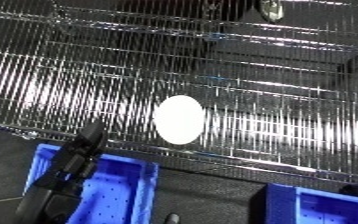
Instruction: Pick up the object and place it into the box
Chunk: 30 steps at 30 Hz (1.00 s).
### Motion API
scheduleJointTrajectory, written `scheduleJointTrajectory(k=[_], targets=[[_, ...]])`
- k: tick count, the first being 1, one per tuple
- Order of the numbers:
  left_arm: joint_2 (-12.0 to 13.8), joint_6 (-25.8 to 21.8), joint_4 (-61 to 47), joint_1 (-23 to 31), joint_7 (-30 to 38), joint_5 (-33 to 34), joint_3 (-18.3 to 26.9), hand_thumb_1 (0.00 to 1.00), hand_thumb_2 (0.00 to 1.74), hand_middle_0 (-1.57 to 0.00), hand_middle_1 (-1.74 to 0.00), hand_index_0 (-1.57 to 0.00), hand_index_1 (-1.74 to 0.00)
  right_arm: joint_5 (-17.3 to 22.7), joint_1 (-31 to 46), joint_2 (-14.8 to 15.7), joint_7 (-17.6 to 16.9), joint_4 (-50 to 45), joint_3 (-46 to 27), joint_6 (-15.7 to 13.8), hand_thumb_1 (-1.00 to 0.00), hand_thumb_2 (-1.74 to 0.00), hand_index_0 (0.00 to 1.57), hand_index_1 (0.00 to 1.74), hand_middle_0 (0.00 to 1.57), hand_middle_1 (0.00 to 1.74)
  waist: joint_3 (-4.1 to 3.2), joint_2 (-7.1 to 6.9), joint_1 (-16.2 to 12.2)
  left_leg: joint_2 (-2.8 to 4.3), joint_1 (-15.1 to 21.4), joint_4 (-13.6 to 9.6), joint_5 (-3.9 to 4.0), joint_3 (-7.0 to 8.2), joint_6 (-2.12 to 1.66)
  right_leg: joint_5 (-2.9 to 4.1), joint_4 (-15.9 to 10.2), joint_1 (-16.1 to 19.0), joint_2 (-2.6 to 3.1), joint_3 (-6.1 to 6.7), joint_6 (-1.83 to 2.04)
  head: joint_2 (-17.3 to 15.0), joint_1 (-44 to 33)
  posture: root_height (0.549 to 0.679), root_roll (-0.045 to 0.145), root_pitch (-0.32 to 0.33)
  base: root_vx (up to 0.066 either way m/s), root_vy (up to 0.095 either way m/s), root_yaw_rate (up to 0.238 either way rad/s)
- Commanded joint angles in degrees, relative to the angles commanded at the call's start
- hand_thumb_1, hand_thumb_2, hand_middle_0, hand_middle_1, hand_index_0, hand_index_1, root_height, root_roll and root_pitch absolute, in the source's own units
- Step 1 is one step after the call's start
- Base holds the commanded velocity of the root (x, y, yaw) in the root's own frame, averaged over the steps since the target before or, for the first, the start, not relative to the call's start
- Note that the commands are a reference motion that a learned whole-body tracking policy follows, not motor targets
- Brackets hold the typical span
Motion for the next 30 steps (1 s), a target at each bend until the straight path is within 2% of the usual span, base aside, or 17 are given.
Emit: scheduleJointTrajectory(k=[8, 15, 21, 30], targets=[[-1.74, -1.07, 6.3, -5.07, 5.98, 2.3, 0.28, 0.0, 0.0, 0.0, 0.0, 0.0, 0.0, -1.39, -0.35, 0.24, 0.86, -0.99, 0.93, 0.38, 0.0, 0.0, 0.0, 0.0, 0.0, 0.0, 0.71, -1.62, -1.88, 1.15, -0.99, 2.02, -0.83, 0.87, 0.14, -0.11, 1.32, -1.42, 1.18, 1.41, 0.14, -1.84, -6.82, 0.643, 0.015, 0.035, 0.02, 0.011, -0.169], [-3.19, -2.3, 12.63, -9.27, 11.93, 2.56, 1.52, 0.0, 0.0, 0.0, 0.0, 0.0, 0.0, -2.36, -1.53, 0.93, 1.33, -1.16, 2.07, 0.45, 0.0, 0.0, 0.0, 0.0, 0.0, 0.0, 1.63, -2.79, -2.97, 1.74, -1.85, 2.55, -1.16, 1.3, 0.39, -0.2, 1.75, -2.63, 1.94, 2.18, 0.22, -0.79, -10.5, 0.64, 0.008, 0.045, 0.002, 0.018, -0.093], [-4.59, -2.91, 19.05, -12.04, 14.19, 2.31, 3.08, 0.0, 0.0, 0.0, 0.0, 0.0, 0.0, -2.63, -2.91, 1.88, 0.9, -1.57, 3.33, 0.0, 0.0, 0.0, 0.0, 0.0, 0.0, 0.0, 1.71, -3.9, -3.8, 2.21, -3.17, 3.25, -1.52, 1.52, 0.48, -0.09, 1.98, -3.93, 2.6, 2.51, 0.37, 0.41, -13.42, 0.639, 0.0, 0.06, -0.011, 0.007, -0.079], [-5.87, -2.8, 26.05, -16.5, 13.03, 3.84, 1.21, 0.0, 0.0, 0.0, 0.0, 0.0, 0.0, -2.58, -4.47, 2.4, -0.55, -3.75, 4.67, 0.24, 0.0, 0.0, 0.0, 0.0, 0.0, 0.0, 1.71, -4.94, -5.2, 2.9, -4.39, 3.79, -2.09, 1.71, 0.63, 0.1, 2.03, -5.29, 3.22, 3.03, 0.58, 3.0, -14.98, 0.637, -0.009, 0.077, -0.001, 0.001, -0.061]])
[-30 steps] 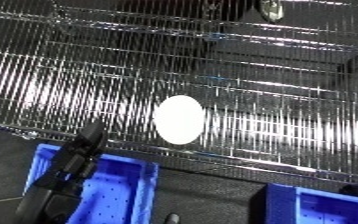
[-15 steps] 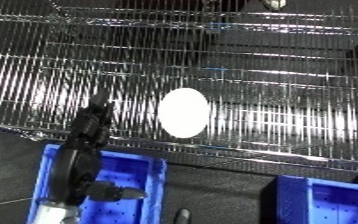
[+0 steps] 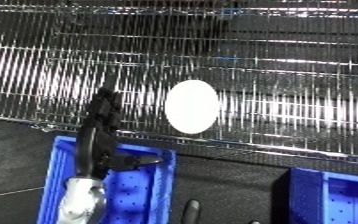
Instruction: Pick up the object and place it into the box
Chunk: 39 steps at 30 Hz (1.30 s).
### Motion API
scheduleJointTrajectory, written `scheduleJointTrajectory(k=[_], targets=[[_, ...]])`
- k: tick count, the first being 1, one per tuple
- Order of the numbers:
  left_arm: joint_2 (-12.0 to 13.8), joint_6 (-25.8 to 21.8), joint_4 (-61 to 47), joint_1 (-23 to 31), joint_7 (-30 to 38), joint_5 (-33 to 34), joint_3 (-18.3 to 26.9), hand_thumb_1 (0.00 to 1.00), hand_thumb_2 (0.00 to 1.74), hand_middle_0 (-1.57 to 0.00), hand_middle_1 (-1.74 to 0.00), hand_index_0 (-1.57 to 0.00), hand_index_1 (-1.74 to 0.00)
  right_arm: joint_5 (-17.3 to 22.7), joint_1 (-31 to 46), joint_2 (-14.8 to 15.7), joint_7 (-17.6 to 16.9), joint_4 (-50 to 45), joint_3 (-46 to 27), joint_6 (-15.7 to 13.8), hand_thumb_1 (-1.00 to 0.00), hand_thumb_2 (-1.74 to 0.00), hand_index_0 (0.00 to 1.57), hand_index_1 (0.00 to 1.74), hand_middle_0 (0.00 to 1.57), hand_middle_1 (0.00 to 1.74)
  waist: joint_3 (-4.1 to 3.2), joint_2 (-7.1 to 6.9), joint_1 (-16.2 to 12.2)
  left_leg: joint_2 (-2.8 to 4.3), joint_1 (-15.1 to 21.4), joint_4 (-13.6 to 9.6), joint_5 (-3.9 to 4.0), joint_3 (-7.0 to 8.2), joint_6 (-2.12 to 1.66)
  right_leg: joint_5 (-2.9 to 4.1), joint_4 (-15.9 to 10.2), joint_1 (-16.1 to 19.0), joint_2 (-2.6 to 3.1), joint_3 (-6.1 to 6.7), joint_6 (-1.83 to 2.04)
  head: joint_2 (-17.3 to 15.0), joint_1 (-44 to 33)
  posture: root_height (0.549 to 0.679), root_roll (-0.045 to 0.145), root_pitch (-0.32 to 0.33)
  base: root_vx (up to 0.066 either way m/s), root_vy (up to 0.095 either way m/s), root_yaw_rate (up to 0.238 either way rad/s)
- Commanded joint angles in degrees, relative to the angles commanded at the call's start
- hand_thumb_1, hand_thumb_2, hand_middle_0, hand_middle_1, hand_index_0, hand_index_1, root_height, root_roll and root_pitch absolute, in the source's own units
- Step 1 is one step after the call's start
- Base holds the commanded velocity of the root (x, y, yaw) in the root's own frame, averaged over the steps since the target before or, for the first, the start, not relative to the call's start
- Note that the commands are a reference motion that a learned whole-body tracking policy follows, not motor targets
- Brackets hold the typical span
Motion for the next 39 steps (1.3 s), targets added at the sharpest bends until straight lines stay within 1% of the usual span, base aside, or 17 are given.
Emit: scheduleJointTrajectory(k=[6, 13, 18, 24, 27, 30, 35, 39], targets=[[-0.74, 0.17, 1.56, -1.96, -0.83, 0.76, -1.53, 0.0, 0.0, 0.0, 0.0, 0.0, 0.0, 0.23, -0.02, 0.48, -1.17, -1.5, 0.6, 0.38, 0.0, 0.0, 0.0, 0.0, 0.0, 0.0, 0.0, -0.38, -0.88, 0.28, -0.86, 0.92, -0.61, 0.0, 0.1, 0.12, 0.37, -0.98, 0.25, 0.31, 0.16, 1.59, -0.06, 0.635, -0.012, 0.085, 0.01, -0.011, -0.044], [-1.02, 0.01, 2.19, -4.54, -1.01, 1.36, -2.71, 0.0, 0.0, 0.0, 0.0, 0.0, 0.0, 1.17, 0.16, 0.95, -2.2, -2.67, 1.21, 0.86, 0.0, 0.0, 0.0, 0.0, 0.0, 0.0, 0.0, -0.74, -1.87, 0.6, -1.62, 1.53, -1.04, -0.02, 0.06, 0.35, 0.3, -1.83, 0.61, 0.58, 0.24, 2.69, -0.22, 0.635, -0.013, 0.095, 0.019, -0.02, -0.045], [-1.85, -0.25, 2.34, -6.07, -0.16, 2.31, -3.52, 0.0, 0.0, 0.0, 0.0, 0.0, 0.0, 2.1, 0.53, 1.45, -2.59, -2.85, 1.46, 0.37, 0.0, 0.0, 0.0, 0.0, 0.0, 0.0, 0.0, -0.81, -2.41, 0.53, -2.32, 2.47, -1.58, -0.09, 0.2, 0.1, 0.99, -2.61, 0.78, 0.74, 0.08, 3.57, -0.37, 0.634, -0.012, 0.102, 0.029, -0.016, -0.026], [-2.12, 0.17, 2.39, -7.85, 1.08, 2.93, -3.74, 0.0, 0.0, 0.0, 0.0, 0.0, 0.0, 2.89, 1.3, 1.66, -2.84, -4.17, 1.87, -0.14, 0.0, 0.0, 0.0, 0.0, 0.0, 0.0, 0.0, -1.08, -3.16, 0.4, -2.99, 3.57, -2.22, -0.09, 0.26, -0.27, 1.56, -3.22, 1.22, 1.06, -0.15, 3.71, -0.52, 0.633, -0.011, 0.107, 0.035, -0.011, -0.039], [-2.1, 1.26, 2.59, -8.88, 1.43, 2.88, -3.9, 0.15, 0.26, -0.24, -0.26, -0.24, -0.26, 3.44, 1.82, 1.83, -3.11, -5.04, 2.19, -0.73, 0.0, 0.0, 0.0, 0.0, 0.0, 0.0, 0.0, -1.25, -3.56, 0.33, -3.14, 3.81, -2.38, -0.05, 0.32, -0.34, 1.68, -3.39, 1.44, 1.21, -0.21, 3.85, -0.49, 0.632, -0.011, 0.11, 0.026, -0.009, -0.032], [-2.16, 2.42, 3.24, -9.96, 1.6, 2.69, -4.25, 0.3, 0.52, -0.47, -0.52, -0.47, -0.52, 3.71, 1.9, 1.77, -3.4, -5.91, 2.43, -0.82, 0.0, 0.0, 0.0, 0.0, 0.0, 0.0, 0.0, -1.46, -4.01, 0.35, -3.3, 3.98, -2.47, 0.06, 0.3, -0.36, 1.67, -3.54, 1.64, 1.36, -0.26, 3.94, -0.81, 0.632, -0.011, 0.112, 0.013, -0.003, -0.039], [-2.15, 3.42, 4.85, -11.98, 1.94, 2.67, -4.45, 0.55, 0.96, -0.86, -0.96, -0.86, -0.96, 3.81, 2.05, 1.7, -3.57, -7.21, 3.03, -0.88, 0.0, 0.0, 0.0, 0.0, 0.0, 0.0, 0.0, -1.93, -4.83, 0.7, -3.33, 4.1, -2.7, 0.26, 0.32, -0.34, 1.59, -3.72, 1.89, 1.65, -0.23, 4.24, -1.86, 0.632, -0.012, 0.115, 0.004, 0.0, -0.054], [-2.18, 3.9, 5.91, -13.29, 2.19, 2.78, -4.49, 0.75, 1.3, -1.18, -1.3, -1.18, -1.3, 3.87, 2.1, 1.88, -3.76, -7.9, 3.57, -1.28, 0.0, 0.0, 0.0, 0.0, 0.0, 0.0, 0.0, -2.17, -5.22, 0.82, -3.21, 3.93, -2.72, 0.37, 0.27, -0.31, 1.33, -3.67, 2.08, 1.77, -0.28, 4.22, -1.78, 0.633, -0.012, 0.116, -0.004, -0.003, -0.022]])
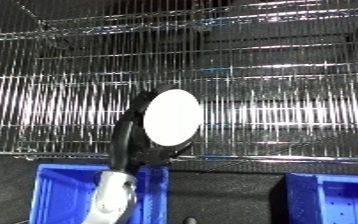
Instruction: Pick up the object and place it into the box
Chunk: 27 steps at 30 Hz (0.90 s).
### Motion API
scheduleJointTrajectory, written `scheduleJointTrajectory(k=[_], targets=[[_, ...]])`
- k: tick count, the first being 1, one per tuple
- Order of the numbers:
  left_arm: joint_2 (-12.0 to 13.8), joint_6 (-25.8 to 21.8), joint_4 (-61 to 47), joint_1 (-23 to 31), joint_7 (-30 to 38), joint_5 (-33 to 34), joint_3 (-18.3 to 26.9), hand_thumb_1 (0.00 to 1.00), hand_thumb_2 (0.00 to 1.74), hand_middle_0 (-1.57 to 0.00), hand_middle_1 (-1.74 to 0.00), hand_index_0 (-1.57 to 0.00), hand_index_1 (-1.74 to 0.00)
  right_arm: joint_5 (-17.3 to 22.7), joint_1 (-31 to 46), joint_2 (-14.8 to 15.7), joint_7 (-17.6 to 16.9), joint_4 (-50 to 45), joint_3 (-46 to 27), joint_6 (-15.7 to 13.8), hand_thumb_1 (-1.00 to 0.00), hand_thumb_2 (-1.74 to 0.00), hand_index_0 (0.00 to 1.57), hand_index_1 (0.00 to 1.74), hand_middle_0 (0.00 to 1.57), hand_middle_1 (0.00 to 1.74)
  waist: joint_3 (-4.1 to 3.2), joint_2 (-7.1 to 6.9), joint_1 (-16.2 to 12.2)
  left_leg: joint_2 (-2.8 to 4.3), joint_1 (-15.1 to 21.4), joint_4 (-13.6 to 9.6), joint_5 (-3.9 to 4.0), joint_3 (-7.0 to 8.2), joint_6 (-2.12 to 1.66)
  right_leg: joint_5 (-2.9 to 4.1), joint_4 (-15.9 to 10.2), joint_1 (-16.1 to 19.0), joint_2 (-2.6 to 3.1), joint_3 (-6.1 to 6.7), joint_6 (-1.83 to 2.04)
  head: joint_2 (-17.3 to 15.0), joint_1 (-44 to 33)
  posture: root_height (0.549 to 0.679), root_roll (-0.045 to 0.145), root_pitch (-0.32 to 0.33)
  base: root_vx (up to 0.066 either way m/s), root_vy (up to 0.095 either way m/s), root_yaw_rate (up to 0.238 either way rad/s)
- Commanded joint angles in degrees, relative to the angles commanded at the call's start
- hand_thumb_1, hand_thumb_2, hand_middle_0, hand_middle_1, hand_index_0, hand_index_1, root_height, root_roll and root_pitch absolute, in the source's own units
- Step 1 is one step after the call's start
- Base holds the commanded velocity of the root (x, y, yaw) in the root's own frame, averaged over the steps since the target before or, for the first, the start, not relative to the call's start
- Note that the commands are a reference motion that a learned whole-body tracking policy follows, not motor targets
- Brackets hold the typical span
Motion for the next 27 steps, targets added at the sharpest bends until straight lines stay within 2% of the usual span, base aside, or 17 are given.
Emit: scheduleJointTrajectory(k=[3, 9, 14, 18, 19, 20, 21, 22, 23, 24, 25, 26, 27], targets=[[-0.15, 0.12, 0.66, -0.32, 0.32, 0.22, -0.13, 0.9, 1.57, -1.41, -1.57, -1.41, -1.57, 0.08, -0.06, 0.18, -0.18, -0.17, 0.17, -0.2, 0.0, 0.0, 0.0, 0.0, 0.0, 0.0, 0.0, 0.04, -0.07, -0.04, 0.16, -0.15, 0.01, -0.01, -0.05, -0.06, -0.08, 0.09, -0.03, -0.01, -0.05, 0.15, -0.22, 0.633, -0.011, 0.117, -0.012, -0.004, 0.016], [-0.29, -0.33, 1.15, 0.13, -1.4, -1.75, 0.33, 0.9, 1.57, -1.41, -1.57, -1.41, -1.57, -0.28, -0.33, 0.46, -0.37, 0.31, 0.22, -0.13, 0.0, 0.0, 0.0, 0.0, 0.0, 0.0, 0.0, 0.64, 0.2, -0.37, 1.18, -0.9, 0.18, -0.02, -0.17, -0.32, -0.39, 0.81, -0.38, -0.16, -0.21, 1.15, 0.45, 0.634, -0.005, 0.111, -0.018, 0.011, 0.033], [-0.03, -2.61, -0.59, 2.33, -4.2, -4.86, 1.26, 0.9, 1.57, -1.41, -1.57, -1.41, -1.57, -0.67, -0.03, 0.66, -0.54, 1.52, -0.5, -0.12, 0.0, 0.0, 0.0, 0.0, 0.0, 0.0, 0.0, 1.71, 1.05, -0.93, 2.75, -2.35, 0.6, -0.08, -0.35, -0.43, -1.33, 2.08, -1.0, -0.45, -0.32, 1.17, 1.14, 0.637, 0.004, 0.103, -0.023, 0.024, 0.093], [0.43, -5.26, -4.39, 5.83, -4.71, -5.85, 3.18, 0.9, 1.57, -1.41, -1.57, -1.41, -1.57, -0.72, 1.04, 0.68, -0.54, 3.11, -1.85, -0.93, 0.0, 0.0, 0.0, 0.0, 0.0, 0.0, 0.0, 2.99, 2.43, -1.7, 4.04, -3.54, 1.04, -0.4, -0.54, -0.72, -1.73, 3.21, -1.88, -1.02, -0.42, -0.05, 2.13, 0.639, 0.013, 0.093, -0.024, 0.021, 0.181], [0.43, -5.26, -4.39, 5.83, -4.71, -5.85, 3.18, 0.9, 1.57, -1.41, -1.57, -1.41, -1.57, -0.72, 1.04, 0.68, -0.54, 3.11, -1.85, -0.93, 0.0, 0.0, 0.0, 0.0, 0.0, 0.0, 0.0, 2.99, 2.43, -1.7, 4.04, -3.54, 1.04, -0.4, -0.54, -0.72, -1.73, 3.21, -1.88, -1.02, -0.42, -0.05, 2.13, 0.639, 0.013, 0.093, -0.021, 0.02, 0.206], [0.86, -6.4, -7.33, 8.41, -4.63, -6.04, 4.68, 0.9, 1.57, -1.41, -1.57, -1.41, -1.57, -0.42, 1.85, 0.68, -0.68, 3.89, -2.65, -1.55, 0.0, 0.0, 0.0, 0.0, 0.0, 0.0, 0.0, 3.7, 3.41, -2.21, 4.69, -4.14, 1.28, -0.67, -0.61, -0.97, -1.81, 3.86, -2.45, -1.48, -0.52, -0.82, 2.76, 0.64, 0.018, 0.088, -0.015, 0.007, 0.243], [0.86, -6.4, -7.33, 8.41, -4.63, -6.04, 4.68, 0.9, 1.57, -1.41, -1.57, -1.41, -1.57, -0.42, 1.85, 0.68, -0.68, 3.89, -2.65, -1.55, 0.0, 0.0, 0.0, 0.0, 0.0, 0.0, 0.0, 3.7, 3.41, -2.21, 4.69, -4.14, 1.28, -0.67, -0.61, -0.97, -1.81, 3.86, -2.45, -1.48, -0.52, -0.82, 2.76, 0.64, 0.018, 0.088, -0.015, 0.007, 0.243], [1.43, -7.49, -10.88, 11.57, -4.28, -5.76, 6.44, 0.9, 1.57, -1.41, -1.57, -1.41, -1.57, 0.08, 2.87, 0.69, -0.77, 4.56, -3.6, -2.26, 0.0, 0.0, 0.0, 0.0, 0.0, 0.0, 0.0, 4.39, 4.56, -2.77, 5.35, -4.79, 1.53, -0.99, -0.67, -1.27, -1.82, 4.56, -3.04, -2.05, -0.64, -1.74, 3.88, 0.641, 0.023, 0.082, -0.01, -0.006, 0.284], [1.79, -8.1, -12.88, 13.36, -4.01, -5.53, 7.51, 0.9, 1.57, -1.41, -1.57, -1.41, -1.57, 0.39, 3.42, 0.67, -0.72, 4.99, -4.15, -2.71, 0.0, 0.0, 0.0, 0.0, 0.0, 0.0, 0.0, 4.75, 5.22, -3.1, 5.69, -5.15, 1.66, -1.19, -0.7, -1.45, -1.83, 4.95, -3.35, -2.39, -0.73, -2.04, 4.24, 0.641, 0.026, 0.08, -0.008, -0.013, 0.315], [2.13, -8.66, -14.68, 14.95, -3.68, -5.31, 8.47, 0.9, 1.57, -1.41, -1.57, -1.41, -1.57, 0.65, 3.88, 0.64, -0.67, 5.36, -4.63, -3.1, 0.0, 0.0, 0.0, 0.0, 0.0, 0.0, 0.0, 5.05, 5.8, -3.39, 5.98, -5.44, 1.77, -1.38, -0.71, -1.62, -1.82, 5.29, -3.6, -2.69, -0.81, -2.15, 4.24, 0.642, 0.028, 0.077, -0.006, -0.014, 0.273], [2.13, -8.66, -14.68, 14.95, -3.68, -5.31, 8.47, 0.9, 1.57, -1.41, -1.57, -1.41, -1.57, 0.65, 3.88, 0.64, -0.67, 5.36, -4.63, -3.1, 0.0, 0.0, 0.0, 0.0, 0.0, 0.0, 0.0, 5.05, 5.8, -3.39, 5.98, -5.44, 1.77, -1.38, -0.71, -1.62, -1.82, 5.29, -3.6, -2.69, -0.81, -2.15, 4.24, 0.642, 0.028, 0.077, -0.006, -0.014, 0.273], [2.76, -9.99, -18.01, 18.12, -3.07, -5.05, 10.62, 0.9, 1.57, -1.41, -1.57, -1.41, -1.57, 1.12, 4.69, 0.5, -0.57, 6.08, -5.54, -3.84, 0.0, 0.0, 0.0, 0.0, 0.0, 0.0, 0.0, 5.68, 6.93, -3.97, 6.51, -5.97, 1.99, -1.84, -0.73, -1.99, -1.84, 6.01, -4.08, -3.3, -1.0, -2.71, 2.5, 0.642, 0.032, 0.072, -0.007, -0.012, 0.236], [3.08, -10.72, -19.33, 19.52, -2.83, -5.07, 11.7, 0.9, 1.57, -1.41, -1.57, -1.41, -1.57, 1.29, 5.05, 0.4, -0.49, 6.42, -5.98, -4.16, 0.0, 0.0, 0.0, 0.0, 0.0, 0.0, 0.0, 5.96, 7.44, -4.21, 6.76, -6.23, 2.1, -2.06, -0.75, -2.18, -1.87, 6.38, -4.3, -3.61, -1.1, -2.81, 1.75, 0.643, 0.034, 0.07, -0.003, -0.019, 0.24]])
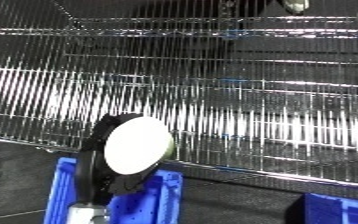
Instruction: Pick up the object and place it into the box
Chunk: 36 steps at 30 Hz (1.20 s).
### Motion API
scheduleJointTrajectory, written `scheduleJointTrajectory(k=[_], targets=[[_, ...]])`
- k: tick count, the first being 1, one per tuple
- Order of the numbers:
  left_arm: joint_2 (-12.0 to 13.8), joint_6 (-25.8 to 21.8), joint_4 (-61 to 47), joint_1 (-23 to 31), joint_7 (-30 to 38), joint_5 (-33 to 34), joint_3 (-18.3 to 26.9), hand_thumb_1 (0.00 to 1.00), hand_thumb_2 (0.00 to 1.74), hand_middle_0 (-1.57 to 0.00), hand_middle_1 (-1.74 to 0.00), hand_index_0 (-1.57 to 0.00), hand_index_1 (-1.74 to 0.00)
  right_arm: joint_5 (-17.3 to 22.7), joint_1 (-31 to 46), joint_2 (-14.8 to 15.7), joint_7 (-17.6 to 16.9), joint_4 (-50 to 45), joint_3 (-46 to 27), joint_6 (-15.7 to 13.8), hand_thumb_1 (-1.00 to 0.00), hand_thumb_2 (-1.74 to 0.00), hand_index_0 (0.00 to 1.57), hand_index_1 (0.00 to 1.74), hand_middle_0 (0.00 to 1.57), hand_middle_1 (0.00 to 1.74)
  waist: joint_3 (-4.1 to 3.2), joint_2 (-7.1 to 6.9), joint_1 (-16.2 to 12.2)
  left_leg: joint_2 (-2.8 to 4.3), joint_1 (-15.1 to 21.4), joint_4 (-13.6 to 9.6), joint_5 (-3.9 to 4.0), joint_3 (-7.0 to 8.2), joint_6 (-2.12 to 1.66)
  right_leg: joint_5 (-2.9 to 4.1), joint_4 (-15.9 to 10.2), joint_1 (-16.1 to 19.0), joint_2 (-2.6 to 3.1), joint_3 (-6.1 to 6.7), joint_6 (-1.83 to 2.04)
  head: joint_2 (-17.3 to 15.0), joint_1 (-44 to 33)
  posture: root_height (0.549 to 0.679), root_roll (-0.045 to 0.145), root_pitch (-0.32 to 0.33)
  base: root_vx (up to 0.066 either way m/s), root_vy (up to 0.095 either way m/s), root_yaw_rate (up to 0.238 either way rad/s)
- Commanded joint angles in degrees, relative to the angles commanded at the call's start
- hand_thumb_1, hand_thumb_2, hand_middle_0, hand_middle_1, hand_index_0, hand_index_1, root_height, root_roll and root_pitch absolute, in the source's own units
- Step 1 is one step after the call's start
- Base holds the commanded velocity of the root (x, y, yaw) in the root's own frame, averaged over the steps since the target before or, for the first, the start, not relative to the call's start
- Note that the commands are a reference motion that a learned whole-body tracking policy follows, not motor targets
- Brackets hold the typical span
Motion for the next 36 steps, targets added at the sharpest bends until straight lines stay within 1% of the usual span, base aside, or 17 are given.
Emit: scheduleJointTrajectory(k=[3, 6, 8, 10, 11, 12, 13, 16, 18, 20, 22, 23, 26, 31, 36], targets=[[1.18, -1.75, -2.8, 3.96, 0.9, -0.08, 3.58, 0.9, 1.57, -1.41, -1.57, -1.41, -1.57, 0.62, 1.17, -0.15, 0.07, 0.66, -1.5, -0.84, 0.0, 0.0, 0.0, 0.0, 0.0, 0.0, 0.0, 0.68, 1.64, -0.7, 0.52, -0.57, 0.38, -0.7, -0.02, -0.56, 0.03, 1.04, -0.7, -1.01, -0.27, -1.1, -2.43, 0.644, 0.039, 0.062, 0.01, -0.047, 0.284], [2.43, -2.22, -3.09, 7.35, 2.97, 1.18, 6.68, 0.9, 1.57, -1.41, -1.57, -1.41, -1.57, 1.46, 1.9, -0.02, 0.21, 1.29, -2.61, -1.44, 0.0, 0.0, 0.0, 0.0, 0.0, 0.0, 0.0, 0.92, 3.04, -1.22, 0.49, -0.56, 0.62, -1.25, 0.04, -1.06, 0.4, 1.6, -1.32, -2.08, -0.42, -3.0, -5.68, 0.644, 0.041, 0.058, 0.007, -0.068, 0.272], [3.31, -1.86, -1.23, 8.87, 4.65, 3.62, 7.56, 0.9, 1.57, -1.41, -1.57, -1.41, -1.57, 1.68, 2.03, 0.02, 0.39, 1.75, -2.98, -1.4, 0.0, 0.0, 0.0, 0.0, 0.0, 0.0, 0.0, 0.88, 3.57, -1.34, 0.42, -0.44, 0.65, -1.41, 0.05, -1.36, 0.73, 1.77, -1.51, -2.54, -0.45, -4.09, -8.02, 0.643, 0.041, 0.057, 0.0, -0.049, 0.144], [4.12, -1.21, 2.04, 10.05, 6.04, 5.86, 7.65, 0.9, 1.57, -1.41, -1.57, -1.41, -1.57, 1.45, 2.08, -0.01, 0.54, 2.39, -3.11, -1.25, 0.0, 0.0, 0.0, 0.0, 0.0, 0.0, 0.0, 0.83, 3.89, -1.34, 0.43, -0.36, 0.67, -1.46, 0.06, -1.74, 1.17, 1.96, -1.56, -2.81, -0.53, -4.95, -9.74, 0.642, 0.041, 0.054, 0.013, -0.03, 0.078], [4.12, -1.21, 2.04, 10.05, 6.04, 5.86, 7.65, 0.9, 1.57, -1.41, -1.57, -1.41, -1.57, 1.45, 2.08, -0.01, 0.54, 2.39, -3.11, -1.25, 0.0, 0.0, 0.0, 0.0, 0.0, 0.0, 0.0, 0.83, 3.89, -1.34, 0.43, -0.36, 0.67, -1.46, 0.06, -1.74, 1.17, 1.96, -1.56, -2.81, -0.53, -4.95, -9.74, 0.642, 0.041, 0.054, 0.015, -0.023, 0.063], [4.7, -0.65, 6.5, 11.05, 6.68, 6.82, 7.48, 0.9, 1.57, -1.41, -1.57, -1.41, -1.57, 1.08, 2.11, -0.24, 0.94, 3.38, -2.92, -1.26, 0.0, 0.0, 0.0, 0.0, 0.0, 0.0, 0.0, 0.76, 4.07, -1.24, 0.54, -0.29, 0.64, -1.42, 0.12, -2.16, 1.51, 2.22, -1.48, -2.86, -0.7, -6.33, -12.29, 0.642, 0.04, 0.05, 0.03, -0.007, 0.037], [4.71, -0.58, 8.82, 11.48, 6.66, 6.54, 7.39, 0.9, 1.57, -1.41, -1.57, -1.41, -1.57, 0.89, 2.1, -0.36, 1.17, 3.89, -2.79, -1.35, 0.0, 0.0, 0.0, 0.0, 0.0, 0.0, 0.0, 0.73, 4.08, -1.2, 0.62, -0.28, 0.62, -1.4, 0.16, -2.32, 1.57, 2.36, -1.38, -2.8, -0.78, -6.83, -13.15, 0.642, 0.04, 0.048, 0.027, 0.004, 0.019], [4.47, 0.0, 15.67, 12.41, 5.97, 4.94, 7.46, 0.9, 1.57, -1.41, -1.57, -1.41, -1.57, 0.54, 1.93, -0.79, 1.85, 5.24, -2.3, -1.34, 0.0, 0.0, 0.0, 0.0, 0.0, 0.0, 0.0, 0.47, 3.99, -0.95, 0.86, -0.48, 0.69, -1.29, 0.23, -2.66, 1.59, 2.69, -0.97, -2.48, -0.97, -8.83, -15.89, 0.641, 0.039, 0.046, 0.024, 0.01, -0.009], [4.21, 0.64, 19.99, 12.41, 5.07, 3.55, 7.71, 0.9, 1.57, -1.41, -1.57, -1.41, -1.57, 0.38, 1.75, -0.96, 2.25, 5.97, -1.89, -1.18, 0.0, 0.0, 0.0, 0.0, 0.0, 0.0, 0.0, 0.13, 3.83, -0.76, 1.01, -0.78, 0.88, -1.25, 0.23, -2.8, 1.47, 2.85, -0.61, -2.23, -1.09, -10.86, -17.51, 0.641, 0.038, 0.046, 0.01, 0.01, -0.027], [3.92, 1.08, 24.15, 11.97, 4.15, 2.32, 7.83, 0.9, 1.57, -1.41, -1.57, -1.41, -1.57, 0.27, 1.54, -1.09, 2.68, 6.53, -1.42, -1.02, 0.0, 0.0, 0.0, 0.0, 0.0, 0.0, 0.0, -0.28, 3.6, -0.58, 1.18, -1.27, 1.2, -1.29, 0.18, -2.89, 1.22, 3.0, -0.24, -2.01, -1.2, -14.87, -19.96, 0.642, 0.038, 0.048, -0.003, 0.008, -0.025], [3.37, 1.21, 27.88, 11.59, 3.49, 1.25, 7.66, 0.9, 1.57, -1.41, -1.57, -1.41, -1.57, -0.1, 1.36, -1.18, 3.06, 6.87, -0.96, -0.88, 0.0, 0.0, 0.0, 0.0, 0.0, 0.0, 0.0, -0.67, 3.32, -0.41, 1.39, -2.03, 1.7, -1.43, 0.03, -3.05, 0.96, 3.19, 0.12, -1.82, -1.33, -17.39, -22.47, 0.642, 0.037, 0.049, -0.003, 0.015, -0.025], [3.03, 1.25, 29.53, 11.44, 3.21, 0.88, 7.5, 0.85, 1.48, -1.33, -1.48, -1.33, -1.48, -0.37, 1.31, -1.18, 3.22, 6.99, -0.74, -0.88, 0.0, 0.0, 0.0, 0.0, 0.0, 0.0, 0.0, -0.87, 3.17, -0.32, 1.51, -2.43, 1.96, -1.51, -0.06, -3.15, 0.84, 3.31, 0.27, -1.74, -1.41, -18.27, -23.55, 0.642, 0.037, 0.049, 0.006, 0.017, -0.018], [2.33, 1.58, 34.06, 10.57, 1.84, 0.05, 7.11, 0.7, 1.22, -1.1, -1.22, -1.1, -1.22, -1.16, 1.51, -0.98, 3.81, 7.51, -0.48, -1.17, 0.0, 0.0, 0.0, 0.0, 0.0, 0.0, 0.0, -1.56, 2.75, 0.01, 1.93, -3.43, 2.51, -1.71, -0.24, -3.39, 0.47, 3.79, 0.54, -1.58, -1.56, -19.27, -25.05, 0.642, 0.035, 0.047, 0.02, 0.005, -0.003], [2.26, 3.21, 40.69, 8.22, -1.97, -2.01, 6.93, 0.45, 0.78, -0.71, -0.78, -0.71, -0.78, -1.54, 1.97, -1.06, 5.56, 9.03, -0.82, -1.72, 0.0, 0.0, 0.0, 0.0, 0.0, 0.0, 0.0, -2.59, 2.12, 0.48, 2.6, -4.23, 2.74, -1.77, -0.18, -3.33, -0.25, 4.42, 0.66, -1.58, -1.59, -20.16, -25.3, 0.643, 0.033, 0.044, 0.014, -0.01, 0.003], [2.62, 3.81, 44.02, 7.58, -4.64, -2.72, 6.97, 0.2, 0.35, -0.31, -0.35, -0.31, -0.35, -1.75, 1.88, -1.16, 5.95, 8.92, -0.61, -1.48, 0.0, 0.0, 0.0, 0.0, 0.0, 0.0, 0.0, -2.76, 1.65, 0.59, 3.15, -4.85, 2.87, -1.52, -0.25, -3.12, -1.35, 5.01, 0.84, -1.33, -1.56, -20.55, -24.25, 0.644, 0.034, 0.042, 0.006, 0.008, -0.005]])
